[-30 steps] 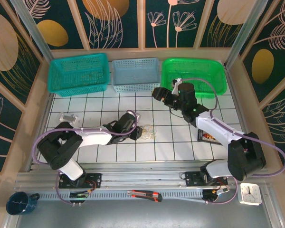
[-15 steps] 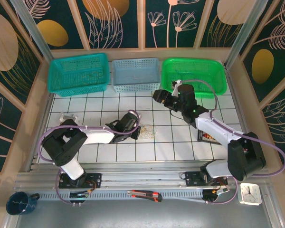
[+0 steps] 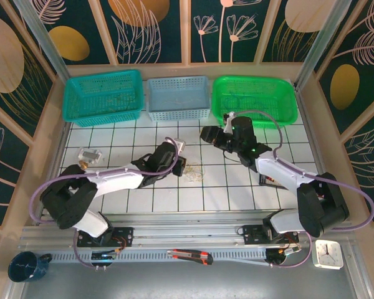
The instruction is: Untangle the cables
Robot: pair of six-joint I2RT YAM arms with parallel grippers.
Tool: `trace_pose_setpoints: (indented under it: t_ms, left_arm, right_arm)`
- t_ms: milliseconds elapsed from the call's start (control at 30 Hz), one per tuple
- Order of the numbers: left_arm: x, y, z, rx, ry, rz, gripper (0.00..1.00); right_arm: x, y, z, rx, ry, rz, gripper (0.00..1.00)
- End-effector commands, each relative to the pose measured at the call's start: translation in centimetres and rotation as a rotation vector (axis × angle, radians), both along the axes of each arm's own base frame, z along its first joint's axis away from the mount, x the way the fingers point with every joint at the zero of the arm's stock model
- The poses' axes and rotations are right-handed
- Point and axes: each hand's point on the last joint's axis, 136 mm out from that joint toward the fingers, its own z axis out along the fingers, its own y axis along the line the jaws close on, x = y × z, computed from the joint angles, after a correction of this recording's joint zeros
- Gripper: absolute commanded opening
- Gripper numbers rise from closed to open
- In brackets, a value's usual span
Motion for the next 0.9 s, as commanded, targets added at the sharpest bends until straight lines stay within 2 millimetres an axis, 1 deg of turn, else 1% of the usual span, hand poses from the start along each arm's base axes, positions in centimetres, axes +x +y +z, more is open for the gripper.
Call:
trace_pose_setpoints:
  t_ms: [0, 67, 133, 167, 233, 267, 300, 367, 433, 567, 667, 733, 867]
  left_arm:
    - [0.8, -0.5, 3.4, -0.069, -0.064, 0.029, 0.0]
    - [0.9, -0.5, 3.6, -0.073, -0.07, 0.029, 0.0]
    - [0.7, -0.6, 2.8, -0.055, -0.053, 0.018, 0.0]
    - [0.6, -0.7, 2.1, -0.039, -0.034, 0.01, 0.14]
    - [0.3, -0.9, 0.6, -0.017, 0.005, -0.009, 0.32]
    - [0.1, -1.0, -0.1, -0.007, 0.022, -0.016, 0.38]
    - [0.0, -0.9, -0.7, 0.007, 0.036, -0.016, 0.41]
    - [0.0, -0.5, -1.9, 0.039, 0.063, 0.003, 0.42]
    - [-0.1, -0.3, -2.4, 0.051, 0.087, 0.019, 0.42]
    - [-0.1, 0.1, -3.1, 0.065, 0.134, 0.064, 0.42]
    - [0.1, 0.0, -3.2, 0.052, 0.153, 0.088, 0.41]
    - [0.2, -0.2, -3.2, 0.045, 0.158, 0.09, 0.39]
    - [0.3, 0.0, -3.9, 0.079, 0.167, 0.099, 0.37]
  right_arm:
    - [-0.4, 0.6, 0.2, 0.002, -0.046, 0.04, 0.59]
    - [-0.5, 0.7, -0.3, -0.013, -0.039, 0.047, 0.59]
    - [-0.6, 0.9, -0.9, -0.029, -0.03, 0.055, 0.57]
    - [-0.7, 1.0, -1.2, -0.04, -0.024, 0.059, 0.56]
    - [-0.9, 1.2, -1.7, -0.06, -0.018, 0.066, 0.55]
    - [-1.0, 1.3, -2.0, -0.068, -0.016, 0.068, 0.55]
    - [-1.0, 1.3, -2.2, -0.075, -0.013, 0.069, 0.53]
    - [-1.0, 1.0, -2.7, -0.095, -0.007, 0.06, 0.52]
    - [-1.5, 1.3, -3.1, -0.111, -0.003, 0.069, 0.52]
    - [-2.0, 1.1, -3.9, -0.13, 0.008, 0.068, 0.51]
    - [-2.2, 0.9, -4.3, -0.142, 0.013, 0.067, 0.51]
    - [-2.2, 0.9, -4.3, -0.147, 0.014, 0.066, 0.51]
    - [-2.2, 1.0, -4.2, -0.146, 0.013, 0.071, 0.5]
